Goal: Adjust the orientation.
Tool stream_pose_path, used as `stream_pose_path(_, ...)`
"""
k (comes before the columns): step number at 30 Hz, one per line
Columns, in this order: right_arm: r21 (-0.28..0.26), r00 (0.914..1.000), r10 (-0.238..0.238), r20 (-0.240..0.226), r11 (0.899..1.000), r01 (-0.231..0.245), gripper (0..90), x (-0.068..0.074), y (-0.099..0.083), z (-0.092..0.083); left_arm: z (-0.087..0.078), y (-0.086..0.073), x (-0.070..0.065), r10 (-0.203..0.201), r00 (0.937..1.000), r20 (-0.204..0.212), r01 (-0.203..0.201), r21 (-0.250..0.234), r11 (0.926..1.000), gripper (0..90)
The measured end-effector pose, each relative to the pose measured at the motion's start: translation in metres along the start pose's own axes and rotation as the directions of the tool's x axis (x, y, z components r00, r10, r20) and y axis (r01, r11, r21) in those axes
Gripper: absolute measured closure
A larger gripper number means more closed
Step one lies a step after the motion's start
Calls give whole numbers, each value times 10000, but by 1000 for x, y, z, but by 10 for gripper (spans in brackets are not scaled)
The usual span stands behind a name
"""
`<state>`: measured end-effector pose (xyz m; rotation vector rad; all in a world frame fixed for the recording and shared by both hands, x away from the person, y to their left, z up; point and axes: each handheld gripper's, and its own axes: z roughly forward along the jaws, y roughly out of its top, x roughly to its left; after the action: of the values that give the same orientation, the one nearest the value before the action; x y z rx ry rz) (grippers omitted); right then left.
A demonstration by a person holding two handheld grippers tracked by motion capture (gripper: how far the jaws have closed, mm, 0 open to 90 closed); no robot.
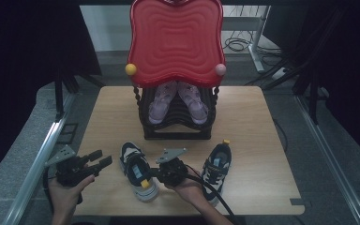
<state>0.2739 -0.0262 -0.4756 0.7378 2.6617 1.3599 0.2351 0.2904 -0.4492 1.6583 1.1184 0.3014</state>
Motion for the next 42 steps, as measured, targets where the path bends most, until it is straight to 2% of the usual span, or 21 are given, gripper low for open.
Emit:
stream_pose_path(29, -171, 9934, 55, -1142, 9998, -75, 888, 13, -4, 21, -8, 2, 2, -54, 10000, -79, 53, -134, 9999, 407)
stream_pose_path(42, -250, 9865, -53, -1636, 9997, 12, 888, 26, -9, 42, -10, 2, 2, 47, 10000, -67, -47, -81, 10000, 413)
